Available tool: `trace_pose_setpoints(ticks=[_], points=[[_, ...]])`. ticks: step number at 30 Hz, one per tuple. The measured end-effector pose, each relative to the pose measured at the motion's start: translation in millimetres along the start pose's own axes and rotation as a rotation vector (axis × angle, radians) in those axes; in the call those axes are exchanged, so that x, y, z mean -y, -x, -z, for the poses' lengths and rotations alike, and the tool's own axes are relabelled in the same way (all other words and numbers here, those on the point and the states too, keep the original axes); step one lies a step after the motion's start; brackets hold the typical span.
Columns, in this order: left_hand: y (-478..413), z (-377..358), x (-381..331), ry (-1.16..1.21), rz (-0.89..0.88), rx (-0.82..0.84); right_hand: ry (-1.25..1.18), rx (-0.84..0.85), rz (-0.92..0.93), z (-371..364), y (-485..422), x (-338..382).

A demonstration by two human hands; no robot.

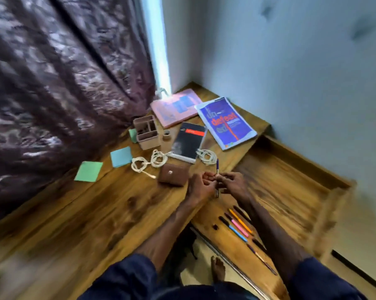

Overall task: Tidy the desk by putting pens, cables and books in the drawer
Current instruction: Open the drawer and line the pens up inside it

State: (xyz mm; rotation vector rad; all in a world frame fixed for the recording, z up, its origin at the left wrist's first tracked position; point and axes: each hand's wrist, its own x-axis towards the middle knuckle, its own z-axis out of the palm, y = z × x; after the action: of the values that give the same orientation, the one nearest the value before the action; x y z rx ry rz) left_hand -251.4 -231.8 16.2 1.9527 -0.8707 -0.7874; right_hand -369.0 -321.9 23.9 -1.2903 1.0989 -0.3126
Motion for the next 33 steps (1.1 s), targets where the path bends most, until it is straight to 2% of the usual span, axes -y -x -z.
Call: trace_pose_setpoints(ticks=[8,14,20,23,29,33], points=[[-25,-109,-47,-0.177,-0.072,0.166,0.150,-0.235,-0.015,139,-5,-38],[-27,-165,-45,-0.326,-0.046,0.249,0.378,-0.305,-0.056,203,-10,-85],[-18,-180,-32,-0.406,0.067,0.327,0.649,-0.325,-0.194,242,-17,-147],[-13,-184,-18,-0.458,0.112,0.367,0.763,-0.273,-0.245,251,-16,-168],[-6,-193,2,-0.507,0.179,0.382,0.942,-0.178,-0.262,253,-10,-199],[-4,-198,5,-0.510,0.185,0.401,1.010,-0.195,-0.256,250,-5,-213]])
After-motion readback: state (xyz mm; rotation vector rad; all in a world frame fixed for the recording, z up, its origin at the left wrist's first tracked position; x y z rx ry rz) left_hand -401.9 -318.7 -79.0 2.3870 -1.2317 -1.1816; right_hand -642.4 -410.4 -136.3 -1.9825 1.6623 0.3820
